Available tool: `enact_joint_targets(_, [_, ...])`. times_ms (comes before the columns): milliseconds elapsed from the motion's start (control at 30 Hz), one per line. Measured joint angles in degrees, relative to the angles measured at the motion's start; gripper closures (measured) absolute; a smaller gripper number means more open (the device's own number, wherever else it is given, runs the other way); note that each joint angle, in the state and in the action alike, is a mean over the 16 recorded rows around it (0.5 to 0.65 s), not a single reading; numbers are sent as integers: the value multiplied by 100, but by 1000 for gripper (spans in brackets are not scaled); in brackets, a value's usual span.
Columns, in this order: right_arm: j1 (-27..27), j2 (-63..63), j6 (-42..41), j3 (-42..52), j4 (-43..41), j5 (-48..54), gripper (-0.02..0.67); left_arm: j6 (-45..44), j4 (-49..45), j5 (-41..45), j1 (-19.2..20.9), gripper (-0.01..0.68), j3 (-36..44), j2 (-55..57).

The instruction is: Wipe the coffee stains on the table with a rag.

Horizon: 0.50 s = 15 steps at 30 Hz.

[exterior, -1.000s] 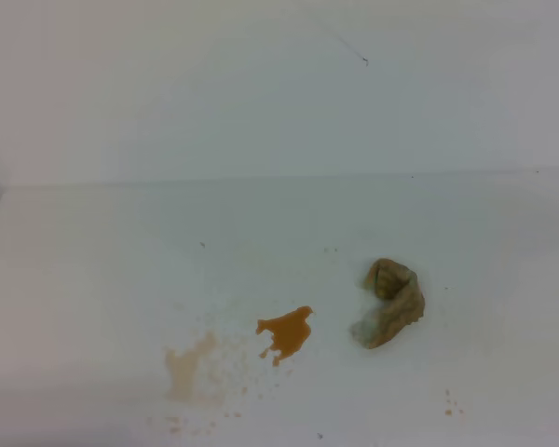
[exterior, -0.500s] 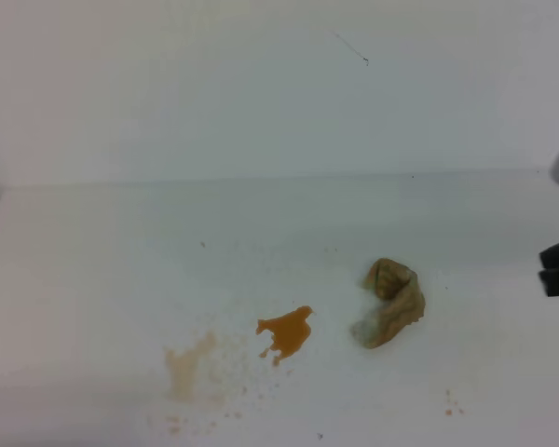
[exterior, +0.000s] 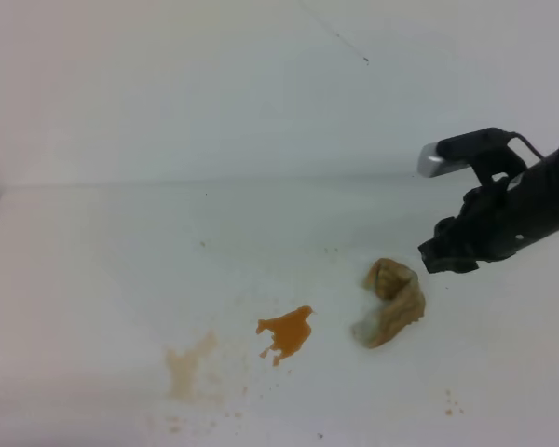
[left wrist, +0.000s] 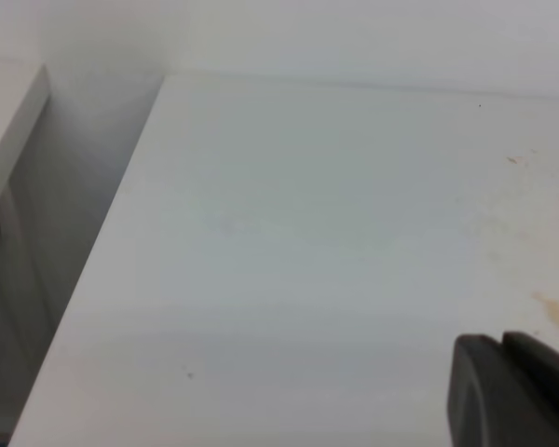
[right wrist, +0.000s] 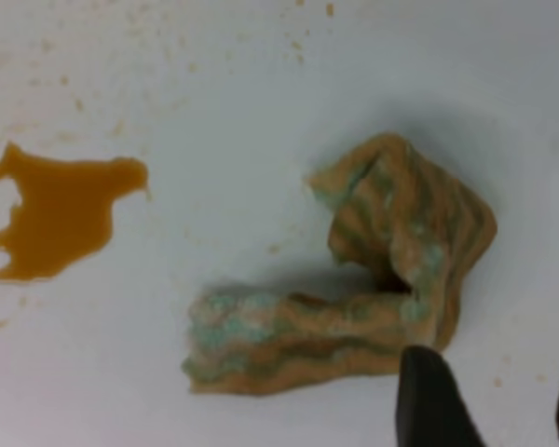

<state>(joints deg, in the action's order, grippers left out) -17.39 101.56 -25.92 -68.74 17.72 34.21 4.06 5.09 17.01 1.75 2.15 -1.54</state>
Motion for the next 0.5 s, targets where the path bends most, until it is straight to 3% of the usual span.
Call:
enact_joint_targets(233, [-7, 868, 51, -543, 188, -33, 328, 0, 0, 0, 0, 672, 0, 0])
enact_joint_targets(500, [-8, 1449, -33, -803, 373, -100, 345, 0, 0, 5, 0, 672, 0, 0])
